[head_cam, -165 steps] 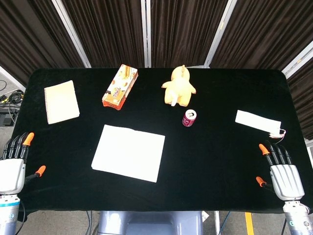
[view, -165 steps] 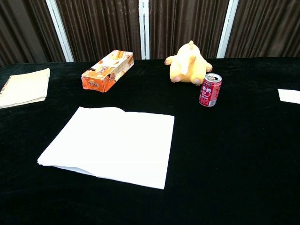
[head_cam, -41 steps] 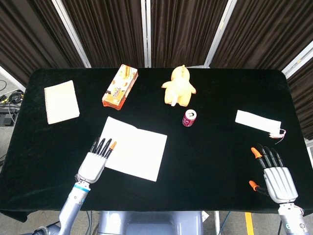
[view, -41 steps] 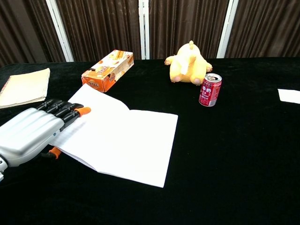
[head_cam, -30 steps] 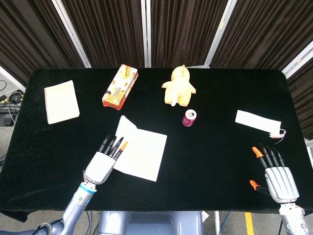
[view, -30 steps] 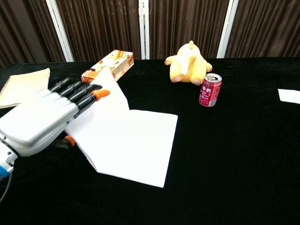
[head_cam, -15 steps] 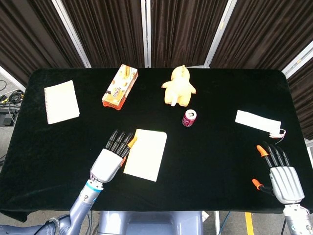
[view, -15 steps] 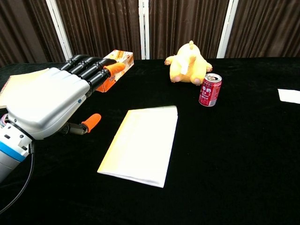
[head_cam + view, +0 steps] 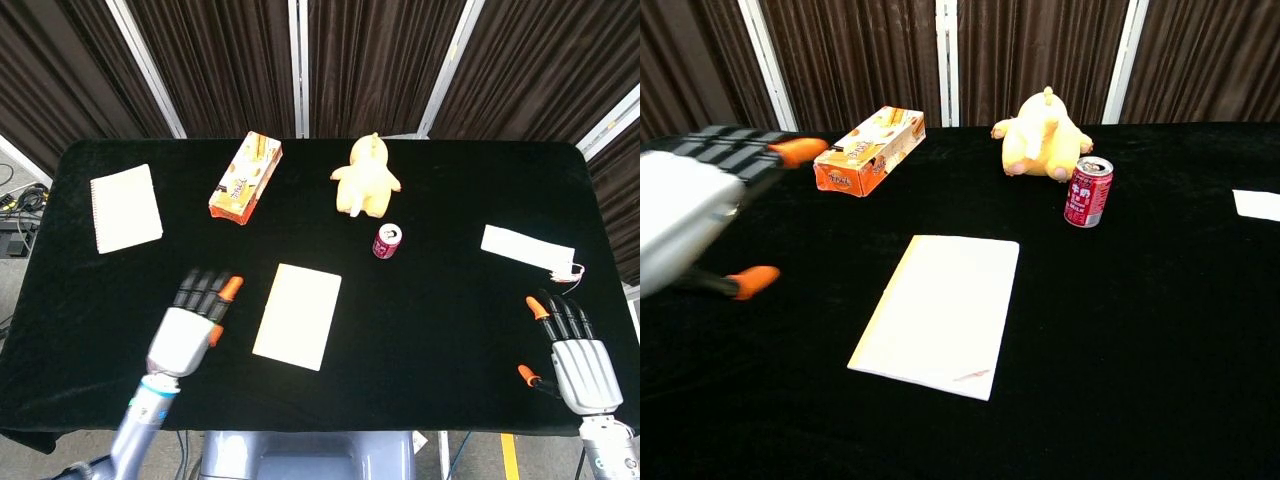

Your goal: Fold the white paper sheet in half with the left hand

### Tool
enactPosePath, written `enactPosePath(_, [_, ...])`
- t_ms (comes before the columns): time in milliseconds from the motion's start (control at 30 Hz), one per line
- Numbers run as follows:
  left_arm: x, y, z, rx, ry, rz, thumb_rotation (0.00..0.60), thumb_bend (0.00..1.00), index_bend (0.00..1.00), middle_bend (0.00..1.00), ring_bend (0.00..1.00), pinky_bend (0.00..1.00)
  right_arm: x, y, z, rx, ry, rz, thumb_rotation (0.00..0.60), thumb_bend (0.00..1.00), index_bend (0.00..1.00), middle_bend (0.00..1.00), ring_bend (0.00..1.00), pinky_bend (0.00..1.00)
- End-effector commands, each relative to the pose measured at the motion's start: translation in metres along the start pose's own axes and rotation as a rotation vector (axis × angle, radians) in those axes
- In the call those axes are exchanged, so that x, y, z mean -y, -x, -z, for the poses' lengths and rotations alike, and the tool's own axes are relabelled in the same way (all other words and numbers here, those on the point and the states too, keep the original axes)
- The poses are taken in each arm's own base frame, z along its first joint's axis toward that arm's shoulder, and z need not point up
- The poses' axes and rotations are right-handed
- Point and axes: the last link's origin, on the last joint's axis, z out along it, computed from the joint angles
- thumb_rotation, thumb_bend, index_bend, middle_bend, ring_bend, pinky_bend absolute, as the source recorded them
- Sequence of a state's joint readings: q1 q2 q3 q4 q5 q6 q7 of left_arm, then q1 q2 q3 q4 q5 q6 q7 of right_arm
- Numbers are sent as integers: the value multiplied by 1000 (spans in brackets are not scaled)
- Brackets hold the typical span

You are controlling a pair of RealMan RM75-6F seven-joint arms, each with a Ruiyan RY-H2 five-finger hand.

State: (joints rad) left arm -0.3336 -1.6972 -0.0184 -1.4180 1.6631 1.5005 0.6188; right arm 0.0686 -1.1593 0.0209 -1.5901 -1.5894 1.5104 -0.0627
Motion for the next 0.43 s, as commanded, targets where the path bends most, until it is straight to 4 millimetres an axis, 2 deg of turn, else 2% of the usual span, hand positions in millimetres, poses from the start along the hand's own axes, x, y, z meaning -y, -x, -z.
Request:
enactPosePath(33, [34,-9,27,45,-115,49,600,263,0,0,0,0,0,2,-1,1,0,14,600,54,0,0,0,0])
enactPosePath(433, [107,-27,88,68,-354,135,600,259,0,0,0,0,2,5,-3,-8,-4,44,600,54,0,0,0,0])
